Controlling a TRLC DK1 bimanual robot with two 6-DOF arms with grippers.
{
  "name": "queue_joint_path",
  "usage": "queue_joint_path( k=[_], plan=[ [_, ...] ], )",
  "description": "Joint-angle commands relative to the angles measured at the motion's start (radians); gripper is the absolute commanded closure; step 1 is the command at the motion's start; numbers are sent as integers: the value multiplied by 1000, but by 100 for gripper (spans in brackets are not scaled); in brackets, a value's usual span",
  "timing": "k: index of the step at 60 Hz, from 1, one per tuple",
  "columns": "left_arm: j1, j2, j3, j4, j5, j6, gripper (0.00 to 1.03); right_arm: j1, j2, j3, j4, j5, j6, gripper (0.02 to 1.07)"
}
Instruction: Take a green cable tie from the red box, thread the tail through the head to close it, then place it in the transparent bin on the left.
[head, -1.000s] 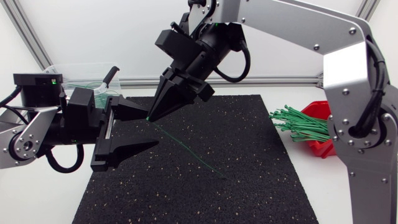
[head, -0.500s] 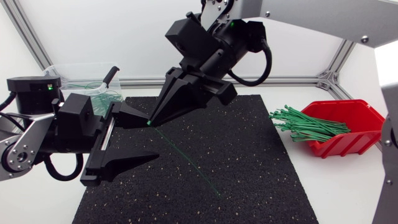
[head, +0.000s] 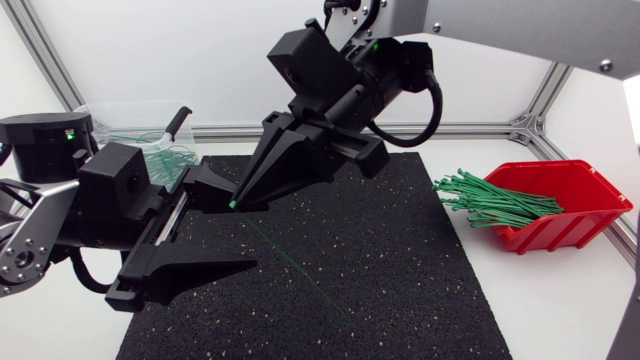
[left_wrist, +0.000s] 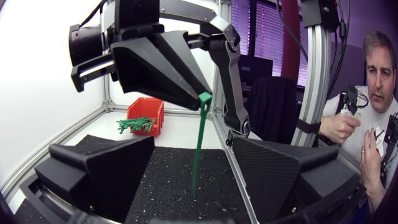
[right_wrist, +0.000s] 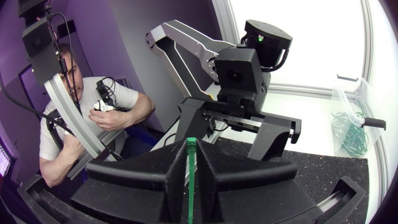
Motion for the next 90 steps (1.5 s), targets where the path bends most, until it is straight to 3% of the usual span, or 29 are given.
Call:
queue_joint_path(
  k=[1, 36, 43, 49, 63, 70, 88, 90],
  plan=[
    [-11, -21, 28, 22, 26, -53, 17, -1, -15, -20, -86, -19, -48, 93],
    [-6, -50, 21, 49, 105, -90, 44, 5, -63, -50, -169, -58, -126, 93],
    [0, -50, 21, 56, 105, -91, 44, 8, -79, -67, -169, -58, -125, 93],
    [0, -50, 21, 59, 109, -93, 53, 8, -81, -78, -169, -58, -129, 93],
    [1, -50, 23, 74, 109, -114, 53, 20, -70, -99, -166, -66, -148, 93],
    [1, -48, 23, 79, 109, -114, 62, 25, -64, -95, -166, -71, -149, 93],
    [1, -41, 17, 138, 109, -168, 63, 23, -64, -101, -169, -71, -155, 93],
    [0, -41, 15, 141, 109, -168, 68, 22, -63, -103, -169, -71, -157, 93]
  ],
)
